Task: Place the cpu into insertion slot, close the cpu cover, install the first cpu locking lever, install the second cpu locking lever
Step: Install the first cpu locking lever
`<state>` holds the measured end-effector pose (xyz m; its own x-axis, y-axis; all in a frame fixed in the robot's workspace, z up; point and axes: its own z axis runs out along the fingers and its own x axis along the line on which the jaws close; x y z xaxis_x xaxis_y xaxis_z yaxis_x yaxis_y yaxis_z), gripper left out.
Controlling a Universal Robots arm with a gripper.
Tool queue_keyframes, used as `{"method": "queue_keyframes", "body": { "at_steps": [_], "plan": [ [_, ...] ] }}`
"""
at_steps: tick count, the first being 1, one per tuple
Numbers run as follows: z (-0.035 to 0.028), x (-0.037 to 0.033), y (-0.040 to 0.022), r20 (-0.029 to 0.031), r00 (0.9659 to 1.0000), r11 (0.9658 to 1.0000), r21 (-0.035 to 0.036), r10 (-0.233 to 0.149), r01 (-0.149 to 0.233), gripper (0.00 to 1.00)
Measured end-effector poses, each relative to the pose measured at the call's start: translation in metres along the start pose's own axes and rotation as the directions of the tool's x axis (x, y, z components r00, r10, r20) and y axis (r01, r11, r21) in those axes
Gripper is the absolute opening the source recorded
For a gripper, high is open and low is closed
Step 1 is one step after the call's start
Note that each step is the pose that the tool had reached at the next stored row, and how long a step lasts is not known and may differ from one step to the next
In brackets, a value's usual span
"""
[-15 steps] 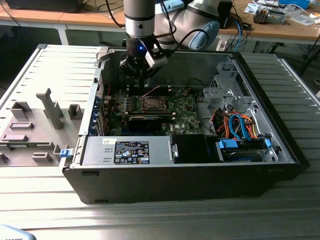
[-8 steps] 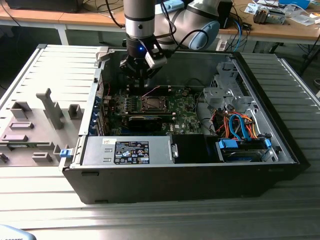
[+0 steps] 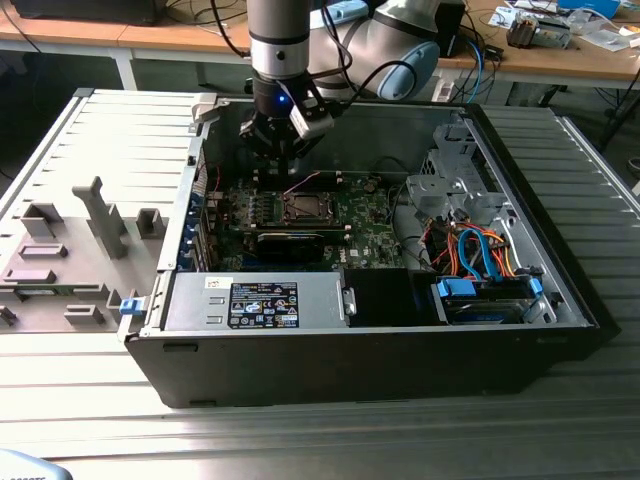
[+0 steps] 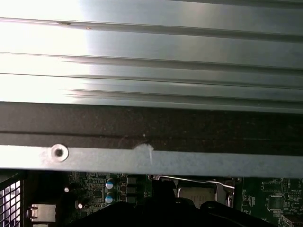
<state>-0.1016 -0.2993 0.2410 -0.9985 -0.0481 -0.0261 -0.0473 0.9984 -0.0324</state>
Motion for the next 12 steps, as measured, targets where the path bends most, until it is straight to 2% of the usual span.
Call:
{"method": "queue_keyframes", "body": {
  "at_steps": [12],
  "plan": [
    [0.0042,-0.0001,0.0004,0.0,1.0,1.0,0.0,0.0,0.0,0.11]
  ]
}}
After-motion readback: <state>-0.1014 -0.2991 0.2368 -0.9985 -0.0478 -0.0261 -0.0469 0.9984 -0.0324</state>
